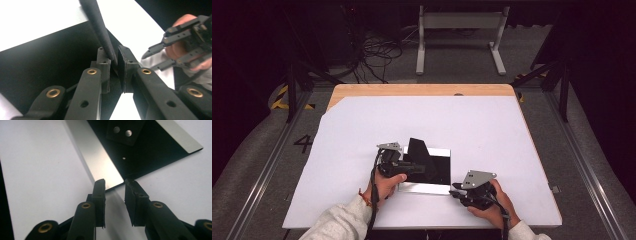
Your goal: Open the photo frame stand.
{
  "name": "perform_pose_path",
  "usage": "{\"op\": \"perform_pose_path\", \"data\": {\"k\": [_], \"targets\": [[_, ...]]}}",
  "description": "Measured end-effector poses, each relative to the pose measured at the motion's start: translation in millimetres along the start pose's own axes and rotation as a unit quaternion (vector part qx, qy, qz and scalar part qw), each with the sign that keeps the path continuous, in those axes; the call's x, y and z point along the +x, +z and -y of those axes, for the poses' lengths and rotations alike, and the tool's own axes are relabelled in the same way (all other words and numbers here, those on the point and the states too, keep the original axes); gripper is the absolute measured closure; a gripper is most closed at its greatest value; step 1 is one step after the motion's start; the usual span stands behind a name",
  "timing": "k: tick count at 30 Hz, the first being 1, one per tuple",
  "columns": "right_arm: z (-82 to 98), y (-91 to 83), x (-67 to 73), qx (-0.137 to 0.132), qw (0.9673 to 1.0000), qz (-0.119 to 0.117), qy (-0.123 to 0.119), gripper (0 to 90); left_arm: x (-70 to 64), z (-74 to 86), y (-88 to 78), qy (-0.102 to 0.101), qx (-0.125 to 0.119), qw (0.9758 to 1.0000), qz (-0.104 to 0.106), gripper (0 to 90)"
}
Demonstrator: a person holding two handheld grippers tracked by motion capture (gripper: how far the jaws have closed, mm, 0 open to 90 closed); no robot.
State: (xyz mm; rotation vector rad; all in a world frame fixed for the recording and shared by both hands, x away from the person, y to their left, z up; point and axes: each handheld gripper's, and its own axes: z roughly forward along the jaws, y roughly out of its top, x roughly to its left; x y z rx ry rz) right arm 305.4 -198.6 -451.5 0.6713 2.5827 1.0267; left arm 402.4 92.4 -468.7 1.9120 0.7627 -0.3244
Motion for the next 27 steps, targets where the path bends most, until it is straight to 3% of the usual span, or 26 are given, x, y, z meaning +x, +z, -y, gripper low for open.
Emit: {"op": "perform_pose_path", "data": {"k": [4, 6, 8, 9, 10, 11, 12, 13, 14, 17, 19, 21, 22, 24, 27], "targets": [[0.7, 2.1, 1.5, 0.002, 1.0000, -0.005, -0.005, 69.6, -6.7, -3.7, -1.1, 0.040, 0.026, 0.9983, -0.033, 73.7], [1.7, 1.8, 0.9, 0.000, 1.0000, -0.005, -0.005, 69.7, -10.2, -4.5, -2.7, 0.063, 0.035, 0.9962, -0.048, 71.1], [2.0, 1.9, 0.7, -0.001, 1.0000, -0.005, -0.004, 69.7, -11.7, -4.6, -4.2, 0.072, 0.038, 0.9951, -0.056, 70.8], [2.1, 1.9, 0.7, -0.001, 1.0000, -0.005, -0.003, 69.7, -16.2, -5.4, -7.2, 0.104, 0.045, 0.9904, -0.080, 70.1], [2.2, 1.9, 0.7, -0.001, 1.0000, -0.005, -0.002, 69.6, -18.7, -5.6, -8.9, 0.121, 0.047, 0.9872, -0.093, 70.1], [2.2, 1.9, 0.7, -0.001, 1.0000, -0.005, -0.002, 69.6, -18.7, -5.6, -8.9, 0.121, 0.047, 0.9872, -0.093, 70.1], [2.4, 2.0, 0.6, -0.002, 1.0000, -0.006, -0.001, 69.8, -21.3, -5.9, -10.6, 0.140, 0.052, 0.9829, -0.107, 70.1], [2.7, 2.1, 0.7, -0.003, 1.0000, -0.007, 0.000, 70.0, -22.3, -6.1, -12.9, 0.148, 0.053, 0.9814, -0.110, 69.5], [2.8, 2.1, 0.5, -0.003, 1.0000, -0.007, 0.001, 69.9, -22.7, -5.9, -14.9, 0.150, 0.050, 0.9813, -0.110, 69.5], [3.2, 2.3, -0.2, -0.005, 0.9999, -0.009, 0.001, 70.0, -23.6, -5.4, -20.8, 0.170, 0.058, 0.9755, -0.127, 68.5], [3.2, 2.3, -0.4, -0.005, 0.9999, -0.010, 0.002, 70.0, -24.4, -4.8, -24.3, 0.187, 0.063, 0.9695, -0.145, 67.8], [3.2, 2.3, -0.5, -0.005, 0.9999, -0.010, 0.002, 70.1, -23.6, -4.6, -28.2, 0.187, 0.054, 0.9706, -0.141, 67.4], [3.2, 2.3, -0.5, -0.005, 0.9999, -0.010, 0.002, 70.0, -24.3, -4.8, -29.4, 0.193, 0.055, 0.9677, -0.153, 66.9], [3.1, 2.4, -0.9, -0.005, 0.9999, -0.010, 0.003, 69.3, -24.9, -4.6, -30.9, 0.197, 0.053, 0.9659, -0.159, 66.2], [3.3, 2.3, -1.4, -0.005, 0.9999, -0.010, 0.005, 68.5, -27.3, -3.1, -32.6, 0.221, 0.058, 0.9540, -0.194, 63.1]]}}
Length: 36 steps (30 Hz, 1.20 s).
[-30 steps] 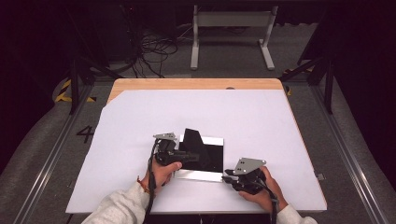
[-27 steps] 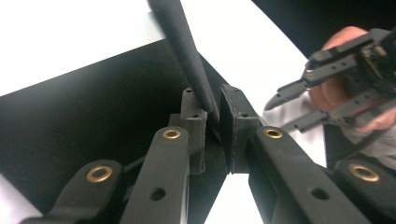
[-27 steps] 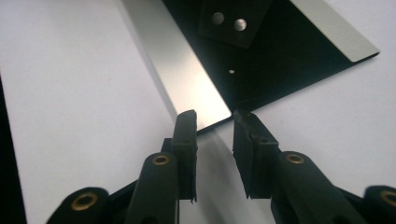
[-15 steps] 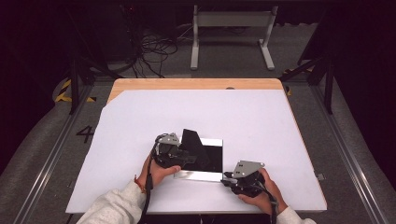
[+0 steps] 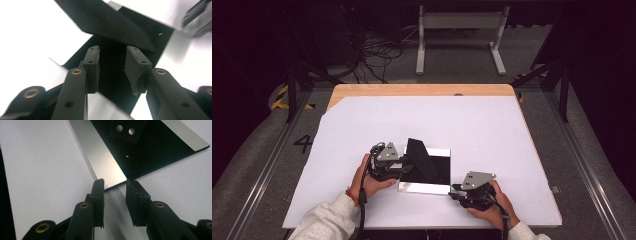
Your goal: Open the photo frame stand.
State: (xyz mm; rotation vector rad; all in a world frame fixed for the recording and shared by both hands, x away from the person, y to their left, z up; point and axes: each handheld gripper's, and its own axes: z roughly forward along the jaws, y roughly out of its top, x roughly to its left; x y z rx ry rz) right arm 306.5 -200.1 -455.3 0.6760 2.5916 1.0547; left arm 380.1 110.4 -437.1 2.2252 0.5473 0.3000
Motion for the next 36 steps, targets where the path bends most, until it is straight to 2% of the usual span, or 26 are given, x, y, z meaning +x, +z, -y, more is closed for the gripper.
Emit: {"op": "perform_pose_path", "data": {"k": [4, 5, 8, 10, 14, 15, 17, 19, 21, 22, 23, 25, 27, 29, 33, 36], "targets": [[-0.4, 0.2, 0.0, 0.001, 1.0000, 0.000, 0.000, 67.5, -0.3, 1.7, -4.0, 0.020, -0.010, 0.9992, -0.033, 58.9], [-0.4, 0.3, -0.1, 0.001, 1.0000, 0.001, 0.000, 66.9, -1.2, 1.5, -3.4, 0.030, -0.006, 0.9982, -0.051, 58.8], [-0.8, 0.5, -0.6, 0.001, 1.0000, 0.002, 0.001, 66.1, -3.0, 0.6, 0.6, 0.062, 0.009, 0.9949, -0.079, 58.6], [-1.0, 0.5, -0.8, 0.002, 1.0000, 0.003, 0.001, 65.6, -2.8, 0.2, 2.9, 0.068, 0.009, 0.9934, -0.092, 57.6], [-1.2, 0.6, -1.5, 0.001, 1.0000, 0.003, 0.003, 65.4, -3.5, -2.9, 3.5, 0.085, -0.001, 0.9889, -0.122, 56.2], [-1.2, 0.6, -1.5, 0.001, 1.0000, 0.003, 0.003, 65.4, -3.5, -2.9, 3.5, 0.085, -0.001, 0.9889, -0.122, 55.6], [-1.3, 0.6, -2.0, 0.000, 1.0000, 0.003, 0.003, 64.9, -4.9, -4.0, 4.1, 0.099, -0.003, 0.9855, -0.138, 54.5], [-1.4, 0.6, -2.3, -0.001, 1.0000, 0.002, 0.005, 64.7, -3.5, -3.7, 3.8, 0.092, -0.010, 0.9868, -0.133, 51.8], [-1.8, 0.7, -2.5, -0.003, 1.0000, 0.003, 0.006, 64.1, -1.3, -1.6, 3.1, 0.074, -0.013, 0.9901, -0.119, 50.3], [-2.2, 0.6, -2.7, -0.006, 0.9999, 0.003, 0.008, 64.3, 0.2, -0.8, 2.9, 0.066, -0.017, 0.9909, -0.116, 49.8], [-3.1, 0.1, -3.0, -0.010, 0.9999, 0.006, 0.010, 65.6, 1.2, 0.2, 2.9, 0.055, -0.017, 0.9919, -0.113, 50.0], [-8.3, -1.9, -5.0, -0.029, 0.9994, 0.013, 0.017, 71.7, 1.5, 1.4, 5.2, 0.046, -0.014, 0.9946, -0.091, 52.2], [-14.2, -2.6, -6.7, -0.048, 0.9986, 0.013, 0.019, 78.1, -0.1, 1.5, 8.0, 0.054, -0.008, 0.9956, -0.077, 53.8], [-19.1, -1.5, -6.6, -0.058, 0.9980, 0.017, 0.016, 82.0, -2.8, 1.7, 10.2, 0.064, -0.002, 0.9959, -0.064, 60.5], [-35.6, 8.5, -4.7, -0.071, 0.9971, 0.025, -0.003, 89.1, -8.6, 2.7, 14.2, 0.080, 0.010, 0.9963, -0.030, 73.2], [-42.8, 16.2, -3.6, -0.073, 0.9969, 0.026, -0.014, 90.0, -13.5, 2.4, 17.5, 0.084, 0.012, 0.9964, 0.000, 77.8]]}}
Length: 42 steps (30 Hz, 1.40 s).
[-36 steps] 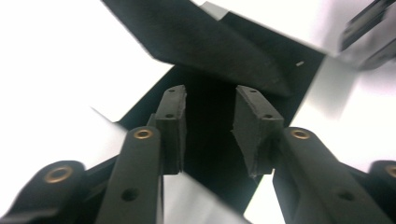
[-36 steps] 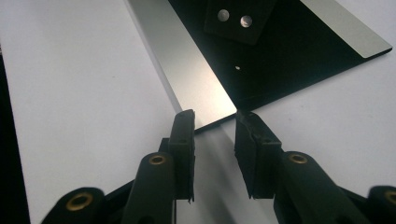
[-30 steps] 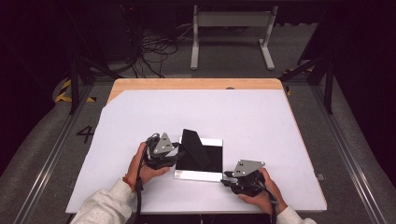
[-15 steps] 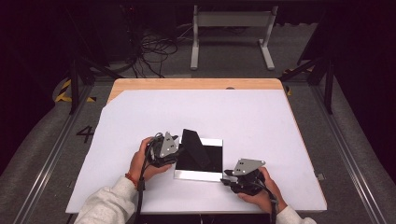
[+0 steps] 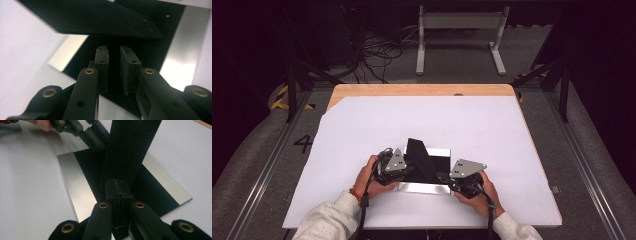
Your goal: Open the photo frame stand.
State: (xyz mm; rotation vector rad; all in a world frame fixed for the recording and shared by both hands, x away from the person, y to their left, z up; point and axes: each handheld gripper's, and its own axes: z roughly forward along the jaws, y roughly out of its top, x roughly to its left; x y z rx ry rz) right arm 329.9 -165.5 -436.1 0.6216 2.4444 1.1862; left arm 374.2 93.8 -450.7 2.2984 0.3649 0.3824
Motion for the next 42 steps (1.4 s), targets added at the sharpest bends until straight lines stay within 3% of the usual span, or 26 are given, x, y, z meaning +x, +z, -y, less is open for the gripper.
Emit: {"op": "perform_pose_path", "data": {"k": [3, 4, 9, 11, 12, 16, 19, 23, 24, 25, 28, 29, 30, 32, 36, 39, 40, 42], "targets": [[-2.9, 6.9, -0.6, 0.000, 1.0000, 0.000, -0.002, 90.0, -1.5, -1.6, 1.6, -0.007, -0.005, 0.9999, 0.013, 78.4], [-4.2, 10.3, -1.1, 0.001, 1.0000, 0.000, -0.003, 90.0, -0.9, -1.8, 2.6, -0.016, -0.011, 0.9995, 0.026, 77.3], [-8.3, 17.9, -6.4, -0.002, 0.9999, 0.013, 0.002, 90.0, 0.3, -1.6, 4.5, -0.052, -0.026, 0.9971, 0.050, 64.2], [-8.8, 21.6, -7.1, 0.001, 0.9999, 0.014, 0.000, 90.0, 0.9, -1.6, 5.0, -0.061, -0.029, 0.9956, 0.064, 64.1], [-8.9, 23.6, -6.9, 0.002, 0.9999, 0.013, 0.000, 90.0, 1.5, -1.5, 5.3, -0.076, -0.038, 0.9934, 0.077, 62.6], [-9.7, 30.7, -5.6, 0.011, 0.9998, 0.015, -0.003, 90.0, 3.9, -1.9, 7.2, -0.111, -0.041, 0.9885, 0.095, 60.5], [-8.9, 34.8, -4.4, 0.017, 0.9998, 0.010, -0.004, 90.0, 9.0, -0.4, 10.2, -0.161, -0.049, 0.9791, 0.114, 62.3], [-8.8, 36.0, -2.2, 0.020, 0.9997, 0.009, -0.007, 90.0, 12.0, -0.7, 14.0, -0.193, -0.050, 0.9728, 0.119, 66.0], [-8.2, 35.9, -2.0, 0.020, 0.9997, 0.007, -0.007, 90.0, 13.6, -0.1, 14.7, -0.204, -0.051, 0.9695, 0.126, 68.6], [-7.6, 35.7, -2.1, 0.021, 0.9997, 0.007, -0.007, 90.0, 14.4, 0.5, 15.1, -0.210, -0.053, 0.9675, 0.131, 69.5], [-7.0, 34.0, -2.2, 0.022, 0.9997, 0.009, -0.007, 89.5, 16.2, 1.7, 15.1, -0.211, -0.056, 0.9659, 0.139, 72.0], [-6.8, 31.7, -2.9, 0.020, 0.9997, 0.009, -0.006, 88.2, 16.8, 2.7, 15.6, -0.222, -0.060, 0.9622, 0.146, 72.0], [-6.1, 28.5, -3.6, 0.018, 0.9998, 0.010, -0.003, 87.2, 17.6, 3.3, 15.3, -0.226, -0.060, 0.9606, 0.150, 72.9], [-4.0, 22.1, -4.8, 0.019, 0.9997, 0.013, -0.003, 84.8, 17.8, 3.4, 15.2, -0.227, -0.060, 0.9603, 0.151, 73.8], [3.6, 5.2, -7.6, 0.031, 0.9994, 0.016, -0.004, 82.1, 20.7, 5.7, 15.5, -0.247, -0.065, 0.9521, 0.167, 76.5], [10.7, -7.0, -10.8, 0.035, 0.9993, 0.012, 0.009, 79.8, 21.6, 6.1, 15.5, -0.249, -0.067, 0.9512, 0.170, 77.4], [12.6, -10.4, -10.7, 0.036, 0.9992, 0.012, 0.009, 79.7, 22.5, 6.5, 15.4, -0.252, -0.069, 0.9495, 0.175, 77.7], [16.9, -16.3, -10.1, 0.039, 0.9991, 0.009, 0.012, 79.4, 22.6, 6.8, 15.1, -0.255, -0.070, 0.9487, 0.173, 78.3]]}}
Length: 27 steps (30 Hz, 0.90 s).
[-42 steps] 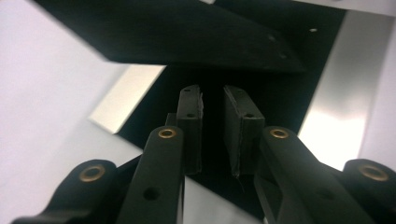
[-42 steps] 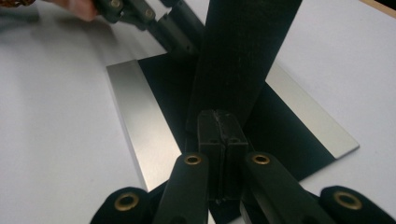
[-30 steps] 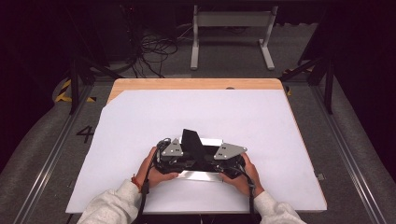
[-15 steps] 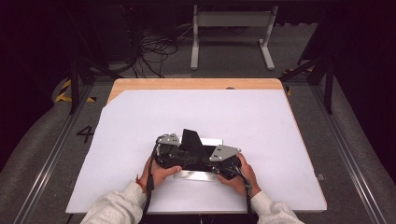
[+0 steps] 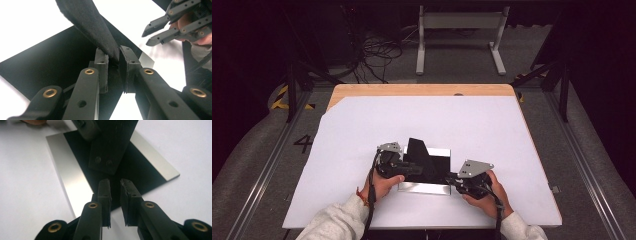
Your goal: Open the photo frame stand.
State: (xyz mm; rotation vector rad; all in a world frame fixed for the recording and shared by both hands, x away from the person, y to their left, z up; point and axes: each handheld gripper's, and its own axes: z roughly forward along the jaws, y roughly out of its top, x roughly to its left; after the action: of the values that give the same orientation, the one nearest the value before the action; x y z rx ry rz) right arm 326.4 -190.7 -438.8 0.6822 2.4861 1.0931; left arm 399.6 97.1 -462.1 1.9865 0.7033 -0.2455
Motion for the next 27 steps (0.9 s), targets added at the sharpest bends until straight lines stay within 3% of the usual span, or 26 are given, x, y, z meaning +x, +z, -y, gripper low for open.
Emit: {"op": "perform_pose_path", "data": {"k": [11, 17, 23, 27], "targets": [[19.6, -8.4, 14.4, 0.032, 0.9990, -0.028, -0.014, 76.8, 0.0, -0.6, -2.4, -0.003, -0.004, 1.0000, 0.006, 80.1], [24.4, -10.1, 18.4, 0.042, 0.9984, -0.037, -0.011, 68.8, 0.1, -1.9, -3.3, -0.009, -0.002, 0.9999, 0.007, 80.5], [22.4, -7.1, 20.1, 0.044, 0.9983, -0.038, -0.003, 65.4, -2.7, -4.3, -4.7, -0.012, -0.002, 0.9999, 0.004, 81.2], [17.0, -3.6, 18.3, 0.061, 0.9973, -0.042, 0.004, 62.5, -2.0, -4.4, -4.6, -0.022, -0.005, 0.9997, 0.010, 82.0]]}}
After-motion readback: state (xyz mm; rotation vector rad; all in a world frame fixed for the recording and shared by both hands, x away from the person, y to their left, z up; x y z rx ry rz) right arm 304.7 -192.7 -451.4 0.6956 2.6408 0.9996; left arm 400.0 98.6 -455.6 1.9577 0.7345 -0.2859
